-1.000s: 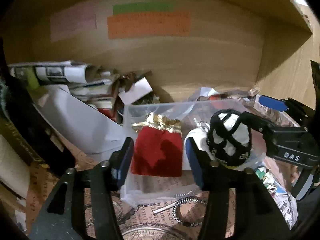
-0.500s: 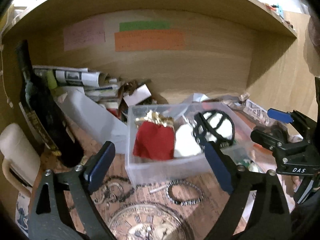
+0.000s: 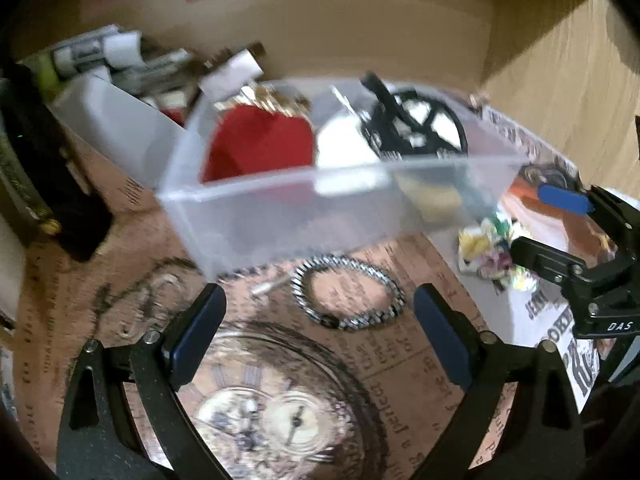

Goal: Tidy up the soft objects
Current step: 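Grasp the beaded bracelet with the left tool while the right tool grasps the floral scrunchie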

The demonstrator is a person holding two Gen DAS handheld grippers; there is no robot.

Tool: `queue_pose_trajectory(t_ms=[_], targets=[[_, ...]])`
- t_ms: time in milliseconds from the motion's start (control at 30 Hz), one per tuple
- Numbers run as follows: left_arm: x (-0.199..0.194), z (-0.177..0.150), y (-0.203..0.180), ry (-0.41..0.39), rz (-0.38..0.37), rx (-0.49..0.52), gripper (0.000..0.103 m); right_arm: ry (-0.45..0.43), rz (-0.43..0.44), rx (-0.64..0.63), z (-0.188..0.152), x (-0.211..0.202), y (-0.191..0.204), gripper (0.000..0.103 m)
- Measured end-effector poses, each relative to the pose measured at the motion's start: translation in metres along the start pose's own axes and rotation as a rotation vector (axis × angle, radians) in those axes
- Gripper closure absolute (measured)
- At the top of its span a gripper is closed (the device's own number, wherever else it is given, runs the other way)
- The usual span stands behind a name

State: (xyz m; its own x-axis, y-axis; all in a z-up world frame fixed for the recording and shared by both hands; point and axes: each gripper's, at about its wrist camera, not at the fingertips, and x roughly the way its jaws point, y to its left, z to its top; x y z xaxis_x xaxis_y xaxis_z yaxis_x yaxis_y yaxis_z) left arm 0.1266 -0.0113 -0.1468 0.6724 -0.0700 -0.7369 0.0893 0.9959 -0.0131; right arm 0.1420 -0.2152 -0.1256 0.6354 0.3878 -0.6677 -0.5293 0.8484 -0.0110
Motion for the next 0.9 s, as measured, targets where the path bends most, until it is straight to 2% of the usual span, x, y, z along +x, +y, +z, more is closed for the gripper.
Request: queue_pose_trajectory(t_ms=[233, 300, 433, 500, 600, 700, 900], targets=[[0.026, 0.002, -0.007, 0.078, -0.018, 0.013, 0.007, 0.102, 0.045, 0.018, -0.006, 0.023, -0.003, 0.013], [0.029, 0.003, -0.005, 0.084, -0.036, 0.005, 0.008, 0.125, 0.063, 0.022, -0.007, 0.027, -0.004, 0.028], [0.029, 0.004, -0.004, 0.067, -0.05, 0.009, 0.03, 0.138, 0.082, 0.016, -0.01, 0.03, -0.001, 0.044], [0.027, 0.003, -0.005, 0.058, -0.054, 0.019, 0.038, 0.134, 0.086, 0.011, -0.011, 0.029, 0.0, 0.054], [0.025, 0.001, -0.008, 0.05, -0.062, 0.03, 0.048, 0.125, 0.091, 0.012, -0.013, 0.026, 0.003, 0.064], [0.015, -0.005, -0.009, 0.046, -0.077, 0.024, 0.055, 0.114, 0.086, 0.009, -0.014, 0.021, 0.007, 0.067], [-0.019, -0.019, -0.008, -0.004, -0.074, 0.008, 0.058, 0.053, 0.085, 0.003, -0.008, 0.001, 0.011, 0.067]])
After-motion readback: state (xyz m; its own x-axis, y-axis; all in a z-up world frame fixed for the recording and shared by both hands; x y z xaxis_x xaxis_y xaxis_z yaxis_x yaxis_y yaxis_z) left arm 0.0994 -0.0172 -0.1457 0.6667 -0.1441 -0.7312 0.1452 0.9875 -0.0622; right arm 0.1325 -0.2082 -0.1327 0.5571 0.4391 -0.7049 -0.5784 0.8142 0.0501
